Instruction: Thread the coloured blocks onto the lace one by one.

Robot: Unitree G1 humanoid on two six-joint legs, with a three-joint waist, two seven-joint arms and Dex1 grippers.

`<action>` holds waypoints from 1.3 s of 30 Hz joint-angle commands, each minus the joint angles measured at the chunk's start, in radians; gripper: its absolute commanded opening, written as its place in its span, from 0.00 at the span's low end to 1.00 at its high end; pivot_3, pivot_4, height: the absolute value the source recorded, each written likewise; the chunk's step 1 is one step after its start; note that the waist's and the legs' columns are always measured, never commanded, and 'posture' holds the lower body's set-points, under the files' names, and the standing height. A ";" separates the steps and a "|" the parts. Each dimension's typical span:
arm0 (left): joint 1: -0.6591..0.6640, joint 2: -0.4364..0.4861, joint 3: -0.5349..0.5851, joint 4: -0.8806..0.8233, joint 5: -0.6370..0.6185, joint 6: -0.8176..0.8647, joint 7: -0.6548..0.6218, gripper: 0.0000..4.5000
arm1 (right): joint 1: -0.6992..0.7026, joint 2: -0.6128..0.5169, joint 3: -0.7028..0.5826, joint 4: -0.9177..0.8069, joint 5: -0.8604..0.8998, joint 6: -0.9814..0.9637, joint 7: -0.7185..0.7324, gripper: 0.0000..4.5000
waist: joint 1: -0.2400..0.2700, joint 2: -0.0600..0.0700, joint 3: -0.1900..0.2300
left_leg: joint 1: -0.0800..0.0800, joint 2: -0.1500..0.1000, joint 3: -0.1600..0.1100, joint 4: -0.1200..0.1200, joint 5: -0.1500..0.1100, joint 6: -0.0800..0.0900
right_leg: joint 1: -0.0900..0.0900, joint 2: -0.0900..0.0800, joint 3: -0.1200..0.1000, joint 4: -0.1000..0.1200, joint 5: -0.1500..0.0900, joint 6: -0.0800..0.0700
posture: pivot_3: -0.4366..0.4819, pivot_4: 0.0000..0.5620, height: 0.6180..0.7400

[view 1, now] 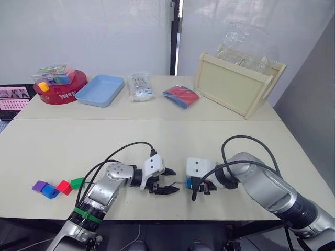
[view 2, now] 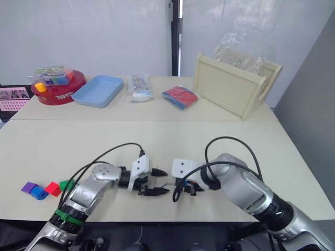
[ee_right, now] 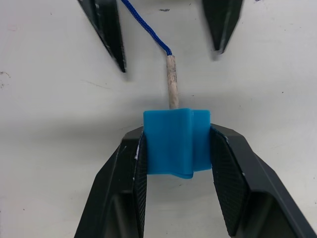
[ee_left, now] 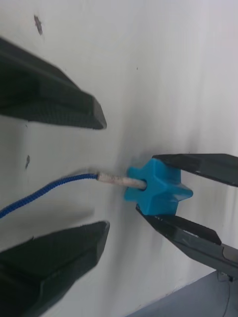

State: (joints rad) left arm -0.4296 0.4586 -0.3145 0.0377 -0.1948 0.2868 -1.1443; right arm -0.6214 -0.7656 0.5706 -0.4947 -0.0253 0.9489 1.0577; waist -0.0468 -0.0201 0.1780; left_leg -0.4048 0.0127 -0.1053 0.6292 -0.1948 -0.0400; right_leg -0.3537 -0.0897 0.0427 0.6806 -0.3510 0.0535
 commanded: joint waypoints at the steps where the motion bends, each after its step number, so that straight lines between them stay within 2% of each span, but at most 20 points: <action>1: -0.010 0.013 -0.011 -0.018 0.003 -0.031 -0.028 0.36 | 0.012 0.007 0.036 0.003 0.012 0.008 0.002 0.29 | 0.000 0.000 0.000 | 0.000 0.000 0.000 0.000 0.000 0.000 | 0.000 0.000 0.000 0.000 0.000 0.000 | 0.48 0.27 1.00; 6: -0.020 0.009 -0.014 0.000 0.013 -0.046 -0.020 0.00 | 0.012 0.003 0.040 0.002 0.008 0.005 0.002 0.29 | 0.000 0.000 0.000 | 0.000 0.000 0.000 0.000 0.000 0.000 | 0.000 0.000 0.000 0.000 0.000 0.000 | 0.48 0.27 1.00; 18: -0.088 -0.092 -0.054 0.077 0.049 -0.082 0.000 0.00 | 0.014 0.002 0.041 -0.001 0.003 0.003 -0.005 0.29 | 0.002 0.000 0.000 | 0.000 0.000 0.000 0.000 0.000 0.000 | 0.000 0.000 0.000 0.000 0.000 0.000 | 0.48 0.27 1.00; 27: -0.132 -0.132 -0.059 0.134 0.066 -0.100 -0.007 0.00 | 0.014 0.003 0.042 -0.003 0.008 0.009 -0.009 0.29 | 0.004 0.000 0.000 | 0.000 -0.001 0.000 0.001 0.000 0.000 | 0.000 0.000 0.000 0.000 0.000 0.000 | 0.48 0.27 1.00; 30: -0.118 -0.112 -0.044 0.105 0.042 -0.060 -0.024 0.20 | 0.014 0.004 0.044 -0.003 0.009 0.010 -0.009 0.29 | 0.004 0.000 0.000 | 0.000 -0.001 0.000 0.001 0.000 0.000 | 0.000 0.000 0.000 0.000 0.000 0.000 | 0.48 0.27 1.00; 34: -0.087 -0.041 -0.022 0.031 0.025 -0.025 -0.058 0.47 | 0.011 0.007 0.045 0.001 0.012 0.009 -0.007 0.29 | -0.001 0.000 0.000 | 0.000 0.000 0.000 0.001 0.000 0.000 | 0.000 0.000 0.000 0.000 0.000 0.000 | 0.48 0.27 1.00; 35: -0.078 -0.017 -0.015 0.010 0.022 -0.025 -0.067 0.58 | 0.011 0.009 0.046 0.002 0.012 0.009 -0.007 0.29 | -0.001 0.000 0.000 | 0.000 0.000 0.000 0.001 0.000 0.000 | 0.000 0.000 0.000 0.000 0.000 0.000 | 0.48 0.27 1.00; 36: -0.070 0.003 -0.011 -0.008 0.018 -0.022 -0.075 0.62 | 0.011 0.010 0.047 0.003 0.012 0.009 -0.008 0.29 | -0.002 0.000 0.000 | 0.000 0.000 0.000 0.000 0.000 0.000 | 0.000 0.000 0.000 0.000 0.000 0.000 | 0.48 0.27 1.00; 37: -0.062 0.024 -0.005 -0.023 0.016 -0.024 -0.079 0.70 | 0.010 0.011 0.048 0.005 0.012 0.008 -0.008 0.29 | -0.003 0.000 0.000 | 0.000 0.000 0.000 0.000 0.000 0.000 | 0.000 0.000 0.000 0.000 0.000 0.000 | 0.48 0.27 1.00; 39: -0.050 0.056 0.001 -0.035 0.027 -0.036 -0.073 0.71 | 0.009 0.014 0.051 0.009 0.012 0.005 -0.007 0.29 | -0.001 0.000 0.000 | 0.000 0.000 0.000 0.000 0.000 0.000 | 0.000 0.000 0.000 0.000 0.000 0.000 | 0.48 0.27 1.00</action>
State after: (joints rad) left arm -0.4846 0.4969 -0.3384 0.0462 -0.1592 0.2638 -1.2140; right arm -0.6239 -0.7628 0.5797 -0.4990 -0.0275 0.9532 1.0424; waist -0.0482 -0.0204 0.1778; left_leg -0.4045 0.0129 -0.1054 0.6291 -0.1948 -0.0401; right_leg -0.3537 -0.0895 0.0427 0.6808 -0.3510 0.0535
